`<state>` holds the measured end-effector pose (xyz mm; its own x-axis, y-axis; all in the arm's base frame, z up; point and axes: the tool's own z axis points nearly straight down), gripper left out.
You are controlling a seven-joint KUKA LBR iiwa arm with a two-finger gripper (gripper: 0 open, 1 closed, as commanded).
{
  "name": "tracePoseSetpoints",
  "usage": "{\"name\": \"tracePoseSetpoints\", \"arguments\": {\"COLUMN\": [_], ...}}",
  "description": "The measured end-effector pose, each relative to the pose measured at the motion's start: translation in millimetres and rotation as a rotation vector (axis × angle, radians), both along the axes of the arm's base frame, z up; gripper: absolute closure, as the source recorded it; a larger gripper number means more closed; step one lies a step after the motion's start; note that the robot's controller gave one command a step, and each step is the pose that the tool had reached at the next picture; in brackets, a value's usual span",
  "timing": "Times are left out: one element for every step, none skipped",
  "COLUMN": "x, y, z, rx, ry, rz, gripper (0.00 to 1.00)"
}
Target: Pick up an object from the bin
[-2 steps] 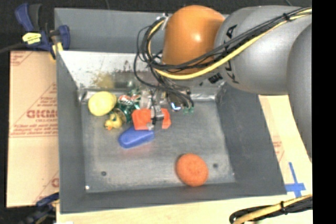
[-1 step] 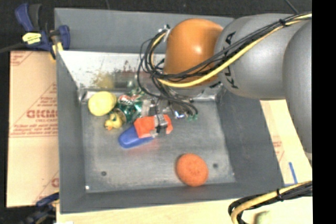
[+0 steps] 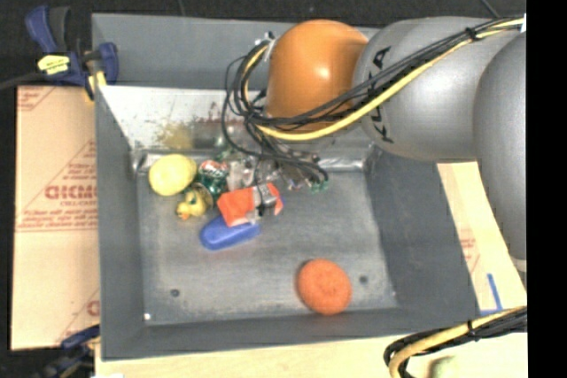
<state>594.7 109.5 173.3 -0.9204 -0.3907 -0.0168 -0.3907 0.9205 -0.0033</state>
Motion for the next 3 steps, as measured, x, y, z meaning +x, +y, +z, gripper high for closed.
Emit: {"name": "tracePoseSetpoints", "arguments": {"x": [0.6, 25.5, 3.9], "y": [3.4, 9.1, 11.8], "z": [12.9, 7.9, 3.5], "rx": [0.005, 0.007, 0.011], "ry": [0.003, -0.004, -0.001], "rz": [-0.302, -0.309, -0.550], "gripper": [1.00, 1.00, 1.00]}}
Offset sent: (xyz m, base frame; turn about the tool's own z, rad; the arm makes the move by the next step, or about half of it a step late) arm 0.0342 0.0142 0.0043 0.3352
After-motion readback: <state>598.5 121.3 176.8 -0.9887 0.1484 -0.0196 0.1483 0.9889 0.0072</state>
